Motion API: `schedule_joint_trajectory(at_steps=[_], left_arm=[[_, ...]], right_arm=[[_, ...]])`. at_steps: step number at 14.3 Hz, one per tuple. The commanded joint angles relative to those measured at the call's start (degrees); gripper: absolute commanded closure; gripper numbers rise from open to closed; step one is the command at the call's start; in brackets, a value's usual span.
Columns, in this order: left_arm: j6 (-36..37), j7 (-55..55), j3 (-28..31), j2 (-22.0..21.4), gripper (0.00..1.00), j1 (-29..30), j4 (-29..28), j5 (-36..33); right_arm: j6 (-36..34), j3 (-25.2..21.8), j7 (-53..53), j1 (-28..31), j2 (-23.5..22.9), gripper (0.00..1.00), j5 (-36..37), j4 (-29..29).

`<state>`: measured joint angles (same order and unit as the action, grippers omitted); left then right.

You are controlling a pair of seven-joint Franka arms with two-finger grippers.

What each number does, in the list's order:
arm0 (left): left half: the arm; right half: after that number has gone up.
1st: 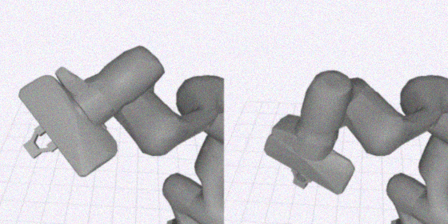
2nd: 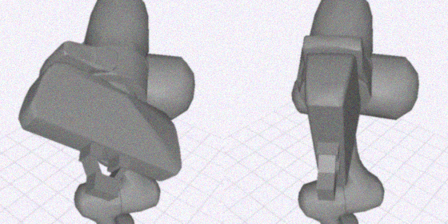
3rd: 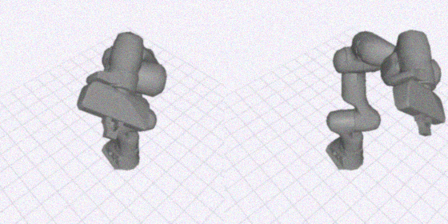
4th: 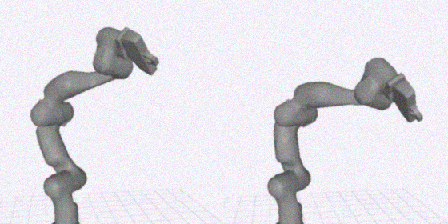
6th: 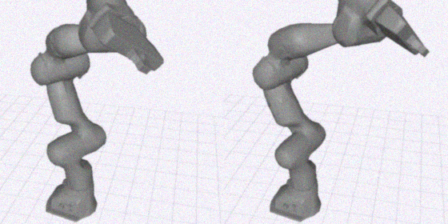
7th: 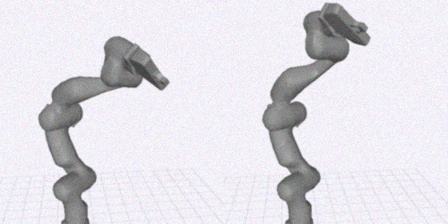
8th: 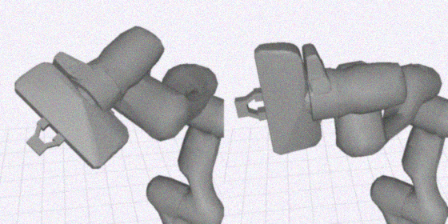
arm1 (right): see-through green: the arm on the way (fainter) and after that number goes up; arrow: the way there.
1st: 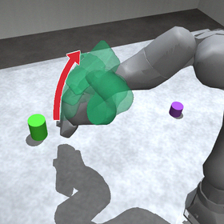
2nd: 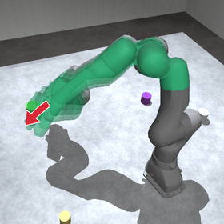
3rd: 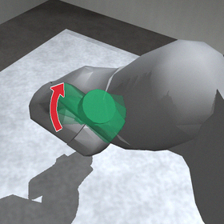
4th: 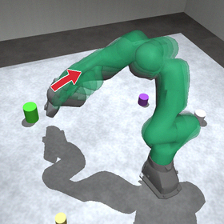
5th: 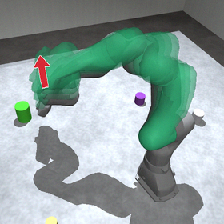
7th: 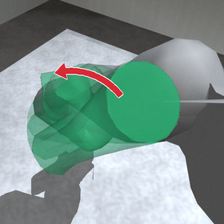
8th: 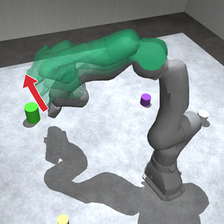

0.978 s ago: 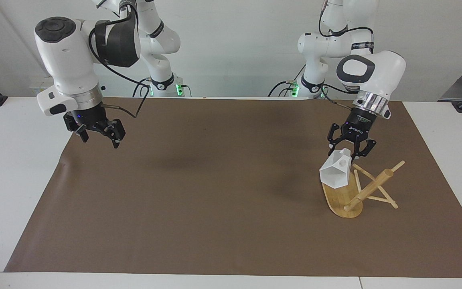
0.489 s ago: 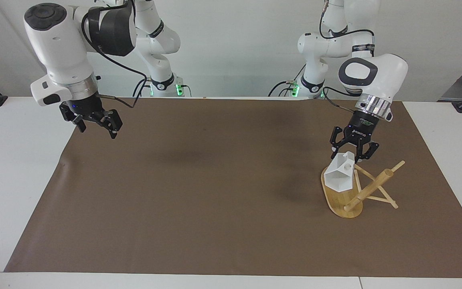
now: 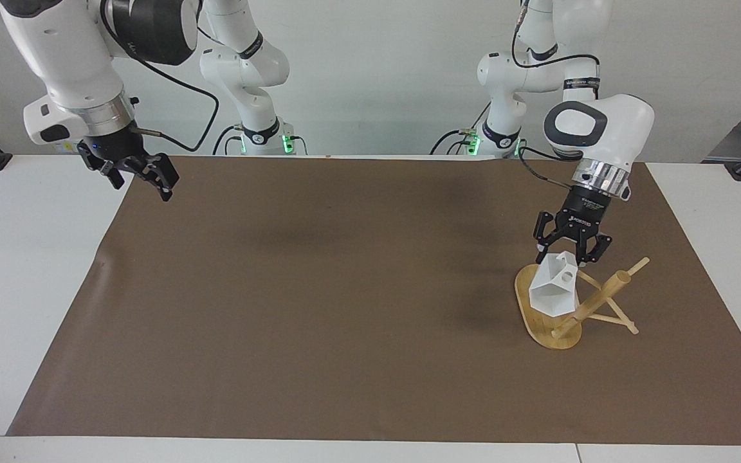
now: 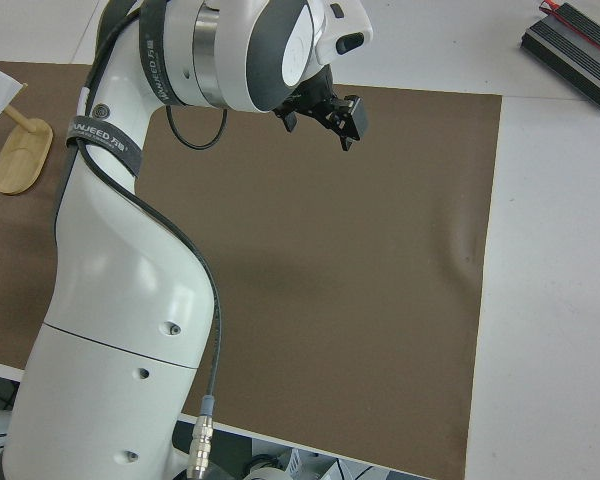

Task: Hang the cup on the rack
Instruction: 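Hang the cup handle on a rack peg with the left gripper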

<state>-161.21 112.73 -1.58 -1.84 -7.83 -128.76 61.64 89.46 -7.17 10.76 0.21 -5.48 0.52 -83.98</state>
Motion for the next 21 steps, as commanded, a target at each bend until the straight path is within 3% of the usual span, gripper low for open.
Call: schedule_joint_trajectory(at_steps=[1, 12, 13, 15, 18, 19, 21], left_arm=[[-0.8, 0.5, -0.2, 1.0, 1.00, 0.4, 1.1, 1.8], [-1.1, 3.4, -0.2, 1.8, 1.00, 1.8, 1.1, 1.9], [-1.0, 3.4, -0.2, 1.8, 0.89, 1.8, 1.1, 1.9], [-0.4, 3.4, -0.1, 1.7, 0.52, 1.9, 1.1, 1.9], [-0.2, 3.2, 0.0, 1.7, 0.42, 2.1, 1.1, 1.8], [0.0, 3.1, 0.0, 1.7, 0.32, 2.1, 1.1, 1.8], [0.2, 3.1, 0.0, 1.7, 0.02, 2.2, 1.1, 1.8]], right_arm=[[0.0, -0.7, -1.1, 0.0, 1.2, 0.00, -1.7, -1.2], [-0.1, -0.3, -5.5, -0.2, 2.6, 0.00, -1.6, -1.3], [-0.1, -0.3, -5.6, -0.3, 2.7, 0.00, -1.6, -1.2], [-0.1, -0.3, -7.0, -0.3, 2.8, 0.00, -1.6, -1.3], [-0.2, -0.3, -10.2, -0.4, 2.8, 0.00, -1.6, -1.3], [-0.2, -0.3, -10.3, -0.5, 2.8, 0.00, -1.6, -1.3], [-0.1, -0.2, -11.7, -0.5, 2.8, 0.00, -1.6, -1.3]])
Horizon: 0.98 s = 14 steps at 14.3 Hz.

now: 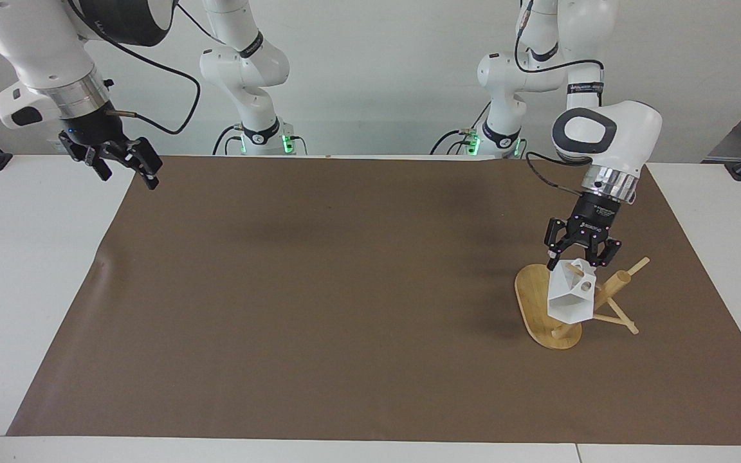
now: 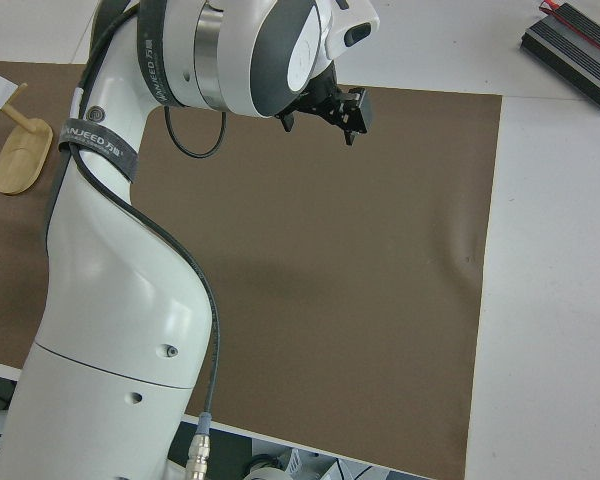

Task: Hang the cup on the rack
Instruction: 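Hang the cup handle on a rack peg with the left gripper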

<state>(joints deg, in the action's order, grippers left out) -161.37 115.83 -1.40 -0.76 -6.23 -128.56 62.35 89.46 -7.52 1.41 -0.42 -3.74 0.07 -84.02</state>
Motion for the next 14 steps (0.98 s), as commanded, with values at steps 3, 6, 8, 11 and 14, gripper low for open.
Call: schedule_joint_trajectory(at_steps=[3, 6, 8, 11, 14], left_arm=[[1.0, 0.1, -0.2, 0.5, 0.00, 0.8, 0.9, 1.0], [6.0, -0.4, 0.0, -0.4, 0.00, 2.9, 1.0, 0.1], [12.0, -0.4, 0.3, -2.3, 0.00, 5.6, 1.2, -4.1], [24.2, -0.8, 0.3, -6.6, 0.00, 10.5, 1.3, -15.5], [32.4, -6.3, 0.2, -9.5, 0.00, 10.5, 1.6, -24.8]], right_arm=[[-0.3, 0.1, -3.4, 0.2, 1.1, 0.00, -1.2, -1.2], [-0.4, 0.0, -3.4, 0.2, 1.1, 0.00, -1.2, -1.2], [-0.6, 0.0, -3.4, 0.2, 1.2, 0.00, -1.1, -1.2], [-0.7, -0.1, -3.4, 0.2, 1.3, 0.00, -1.2, -1.2], [-0.7, -0.2, -3.3, 0.2, 1.4, 0.00, -1.2, -1.4]])
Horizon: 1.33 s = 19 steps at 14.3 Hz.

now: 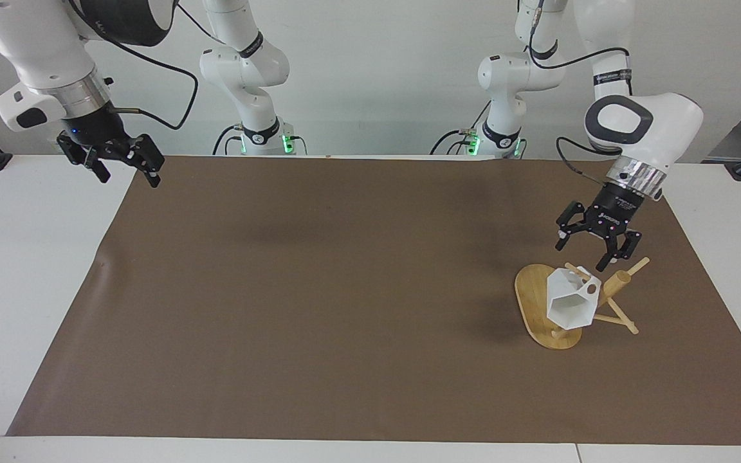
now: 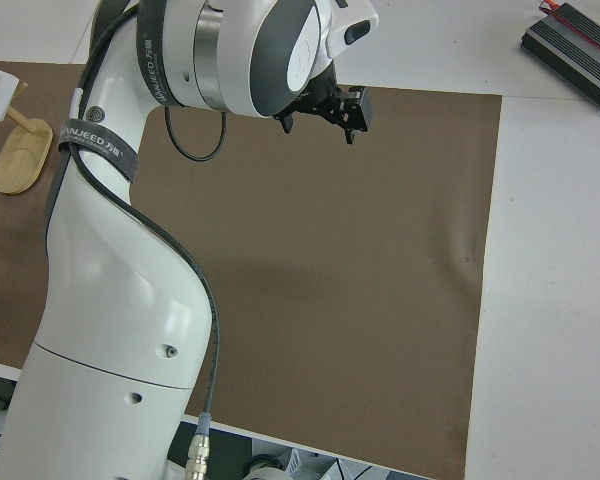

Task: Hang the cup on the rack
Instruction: 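Hang the cup handle on a rack peg with the left gripper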

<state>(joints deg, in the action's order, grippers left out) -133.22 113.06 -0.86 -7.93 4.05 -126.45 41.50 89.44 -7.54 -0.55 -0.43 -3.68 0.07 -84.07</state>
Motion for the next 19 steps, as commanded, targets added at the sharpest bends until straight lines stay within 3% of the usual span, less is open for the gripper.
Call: schedule_joint_trajectory(at_steps=[1, 4, 8, 12, 19], left_arm=[[7.6, -7.7, -0.4, -2.4, 0.00, 0.3, 0.6, -6.7], [16.6, -22.0, -0.4, -1.7, 0.00, 0.4, 5.4, -13.0], [21.8, -43.0, -0.6, -0.9, 0.00, -0.7, 8.8, -22.4], [29.3, -60.8, -0.8, 2.3, 0.00, -0.8, 16.4, -25.0], [34.3, -83.8, -0.9, 7.4, 0.00, -4.8, 27.2, -35.1]], right_arm=[[-0.7, -0.3, -1.3, 0.2, 1.3, 0.00, -1.2, -1.4], [-0.7, -0.2, -1.1, 0.3, 1.3, 0.00, -1.2, -1.5], [-0.6, -0.2, -1.0, 0.3, 1.3, 0.00, -1.2, -1.5], [0.0, -0.2, -1.1, 0.2, 1.3, 0.00, -1.2, -1.5], [0.8, -0.3, -1.2, 0.2, 1.3, 0.00, -1.1, -1.5]])
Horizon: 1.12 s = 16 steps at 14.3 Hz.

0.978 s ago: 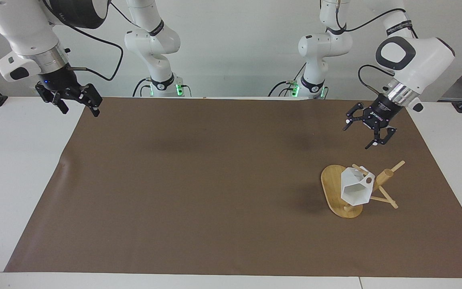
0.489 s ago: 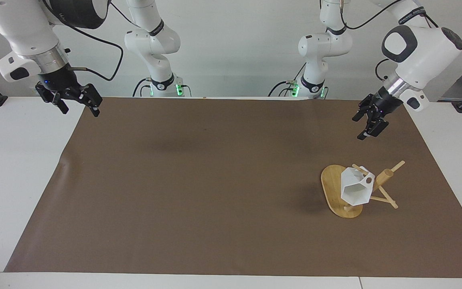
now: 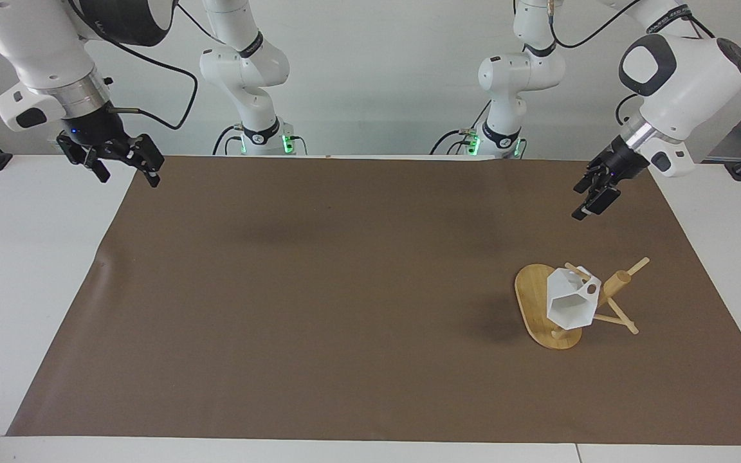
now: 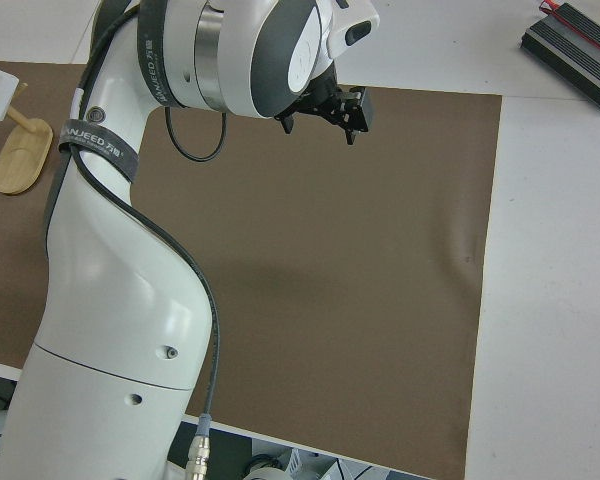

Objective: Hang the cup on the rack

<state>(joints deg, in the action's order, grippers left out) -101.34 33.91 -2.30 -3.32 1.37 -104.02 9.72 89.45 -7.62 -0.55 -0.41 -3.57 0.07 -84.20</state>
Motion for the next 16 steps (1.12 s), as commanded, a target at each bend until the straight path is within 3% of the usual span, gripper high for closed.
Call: schedule_joint_trajectory(at_steps=[1, 4, 10, 16], left_arm=[[2.6, -8.1, 0.5, 3.2, 0.00, -3.3, 6.1, -5.4], [3.4, -18.9, 0.5, 3.9, 0.00, -4.1, 9.0, -8.0], [13.0, -31.1, 1.1, 4.1, 0.00, -4.4, 15.4, -11.1], [14.8, -32.8, 1.2, 0.5, 0.00, -5.2, 15.4, -11.0]], right_arm=[[0.8, -0.2, -1.2, 0.2, 1.2, 0.00, -1.1, -1.3], [0.7, -0.2, -1.0, 0.3, 1.2, 0.00, -1.1, -1.4], [0.0, -0.1, -0.9, 0.5, 1.2, 0.00, -1.2, -1.7], [0.0, -0.1, -0.9, 0.5, 1.2, 0.00, -1.2, -1.7]])
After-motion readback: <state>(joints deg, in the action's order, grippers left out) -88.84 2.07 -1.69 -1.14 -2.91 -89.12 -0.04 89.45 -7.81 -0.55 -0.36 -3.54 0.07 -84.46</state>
